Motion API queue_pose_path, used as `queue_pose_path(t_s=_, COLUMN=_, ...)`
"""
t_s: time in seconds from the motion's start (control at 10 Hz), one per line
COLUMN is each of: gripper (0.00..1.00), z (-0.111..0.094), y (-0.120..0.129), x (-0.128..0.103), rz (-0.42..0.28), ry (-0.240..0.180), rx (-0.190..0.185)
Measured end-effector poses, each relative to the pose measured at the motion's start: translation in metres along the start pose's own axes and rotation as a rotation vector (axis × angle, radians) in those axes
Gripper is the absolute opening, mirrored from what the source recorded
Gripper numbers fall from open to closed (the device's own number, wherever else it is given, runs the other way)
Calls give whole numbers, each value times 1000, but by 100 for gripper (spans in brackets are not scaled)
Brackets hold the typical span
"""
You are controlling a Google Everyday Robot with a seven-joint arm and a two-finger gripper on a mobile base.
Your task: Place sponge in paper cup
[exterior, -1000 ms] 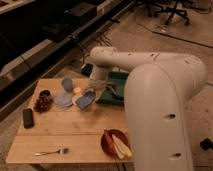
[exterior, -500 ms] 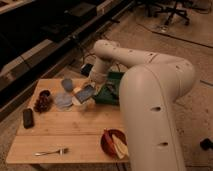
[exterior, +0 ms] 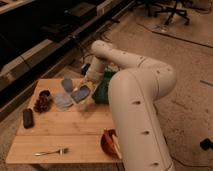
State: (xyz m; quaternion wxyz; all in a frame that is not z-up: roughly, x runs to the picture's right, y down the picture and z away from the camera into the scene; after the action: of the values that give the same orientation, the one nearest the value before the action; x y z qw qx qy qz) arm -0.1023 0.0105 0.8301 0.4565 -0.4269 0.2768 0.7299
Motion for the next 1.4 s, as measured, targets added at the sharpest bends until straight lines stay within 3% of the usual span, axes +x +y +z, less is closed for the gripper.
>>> queue_pose_path(t_s=0.5, gripper=2, z=14, y=17, x=1, rz=-19, ry=21, rx=76)
queue_pose_path(t_s=1.2, gripper=72, z=11, y=9, x=9, rz=-14, ry=21, rx=153)
queue_pose_path(t_s=1.4, gripper=80, z=12, y=5, x=10, rz=-7, ry=20, rx=162)
